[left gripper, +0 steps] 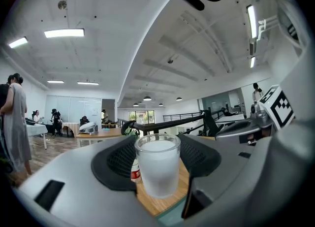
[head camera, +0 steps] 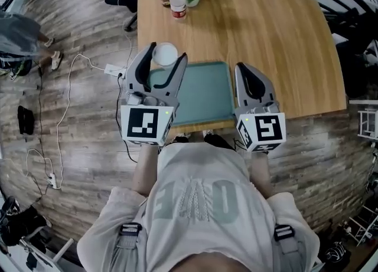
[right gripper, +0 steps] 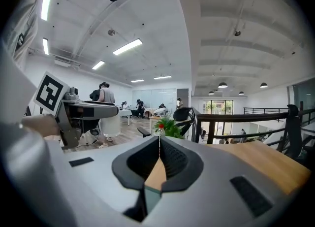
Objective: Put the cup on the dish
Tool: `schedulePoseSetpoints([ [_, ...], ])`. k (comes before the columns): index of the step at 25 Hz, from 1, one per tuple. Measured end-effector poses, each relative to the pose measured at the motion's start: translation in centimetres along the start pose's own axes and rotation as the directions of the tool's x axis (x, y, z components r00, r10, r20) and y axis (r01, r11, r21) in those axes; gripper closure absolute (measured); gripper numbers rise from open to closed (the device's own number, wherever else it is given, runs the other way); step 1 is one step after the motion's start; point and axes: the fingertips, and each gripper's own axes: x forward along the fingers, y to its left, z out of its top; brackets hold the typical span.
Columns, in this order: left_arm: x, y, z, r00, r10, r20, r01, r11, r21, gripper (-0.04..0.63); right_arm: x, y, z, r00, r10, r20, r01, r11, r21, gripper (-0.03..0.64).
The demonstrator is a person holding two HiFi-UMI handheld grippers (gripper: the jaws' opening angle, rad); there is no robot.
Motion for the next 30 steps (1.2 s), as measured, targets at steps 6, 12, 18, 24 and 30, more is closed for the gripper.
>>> schedulePoseSetpoints([
  [6,-0.2,1.5,-3.0,0.996,0.061,-0.071,-0.062,0.998,-0.020,0.319,1.2,0.8,-0.6,0.998,0.048,-0.046,-0.049,0.999,-0.018,0.598],
  [12,0.2,3.2,-9.2,0.979,0.095,-0.178,-0.100,0.995,-0.022,0.319,2.3,1.6,-1.2,0.995,0.064,-0.074,-0.067,0.997,-0.035,0.598],
  [18,0.3,4.9,-16.5,0.947,0.121,-0.299,-0.144,0.988,-0.053,0.319,3.5,2.3,-1.4,0.991,0.081,-0.109,-0.087,0.995,-0.052,0.598],
  [24,-0.3,5.7,-21.7,0.919,0.132,-0.371,-0.175,0.981,-0.082,0.319,3.9,3.0,-0.9,0.990,0.088,-0.109,-0.093,0.995,-0.042,0.598],
  [30,-0.5,5.5,-25.2,0.891,0.125,-0.436,-0.185,0.978,-0.098,0.319,3.6,2.9,-1.4,0.988,0.079,-0.134,-0.086,0.995,-0.051,0.598],
])
